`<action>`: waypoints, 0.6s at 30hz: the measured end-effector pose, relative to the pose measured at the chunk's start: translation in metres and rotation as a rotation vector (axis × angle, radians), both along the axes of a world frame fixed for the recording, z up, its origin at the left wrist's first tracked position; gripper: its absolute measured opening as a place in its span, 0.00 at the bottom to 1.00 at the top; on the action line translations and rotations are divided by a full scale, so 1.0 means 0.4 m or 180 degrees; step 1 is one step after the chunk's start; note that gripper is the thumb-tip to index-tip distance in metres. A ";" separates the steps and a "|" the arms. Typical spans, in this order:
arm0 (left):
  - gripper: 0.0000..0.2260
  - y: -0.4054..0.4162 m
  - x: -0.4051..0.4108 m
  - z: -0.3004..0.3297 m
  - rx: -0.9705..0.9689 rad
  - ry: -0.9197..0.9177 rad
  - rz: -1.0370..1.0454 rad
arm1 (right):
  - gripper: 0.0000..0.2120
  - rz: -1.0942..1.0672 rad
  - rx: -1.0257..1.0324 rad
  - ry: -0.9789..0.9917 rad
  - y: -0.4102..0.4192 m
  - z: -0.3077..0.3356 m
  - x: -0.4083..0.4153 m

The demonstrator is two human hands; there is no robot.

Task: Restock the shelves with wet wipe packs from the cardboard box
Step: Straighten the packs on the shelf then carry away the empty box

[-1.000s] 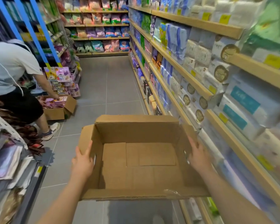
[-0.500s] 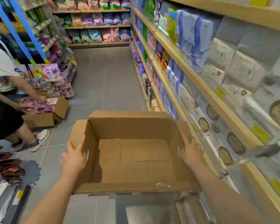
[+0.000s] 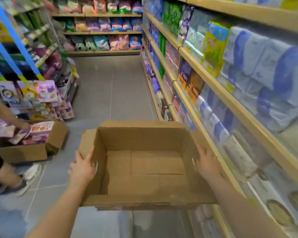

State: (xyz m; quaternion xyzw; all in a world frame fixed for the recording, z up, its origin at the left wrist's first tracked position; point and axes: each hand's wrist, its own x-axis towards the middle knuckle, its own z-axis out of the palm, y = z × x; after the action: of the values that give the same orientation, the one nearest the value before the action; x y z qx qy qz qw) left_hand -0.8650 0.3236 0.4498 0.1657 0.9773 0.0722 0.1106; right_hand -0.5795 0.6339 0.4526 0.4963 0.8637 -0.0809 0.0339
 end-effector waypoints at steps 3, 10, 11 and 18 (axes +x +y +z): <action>0.26 0.083 -0.186 0.020 0.0010 -0.0070 -0.0094 | 0.36 -0.0095 -0.0003 0.0034 0.066 0.006 -0.165; 0.26 0.289 -0.567 0.081 0.0093 -0.0056 -0.0205 | 0.34 -0.0237 -0.0073 0.0279 0.244 0.060 -0.517; 0.26 0.317 -0.613 0.083 0.0112 -0.0052 -0.0227 | 0.34 -0.0258 -0.0130 0.0379 0.277 0.066 -0.568; 0.26 0.570 -0.966 0.073 0.0195 0.0057 -0.0150 | 0.33 -0.0151 -0.0183 0.0605 0.551 0.056 -0.943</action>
State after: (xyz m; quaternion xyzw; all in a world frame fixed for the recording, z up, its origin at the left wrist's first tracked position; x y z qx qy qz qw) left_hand -1.2516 0.5516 0.4791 0.1925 0.9714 0.0979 0.0984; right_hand -0.9565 0.8542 0.4750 0.5055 0.8484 -0.1533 -0.0359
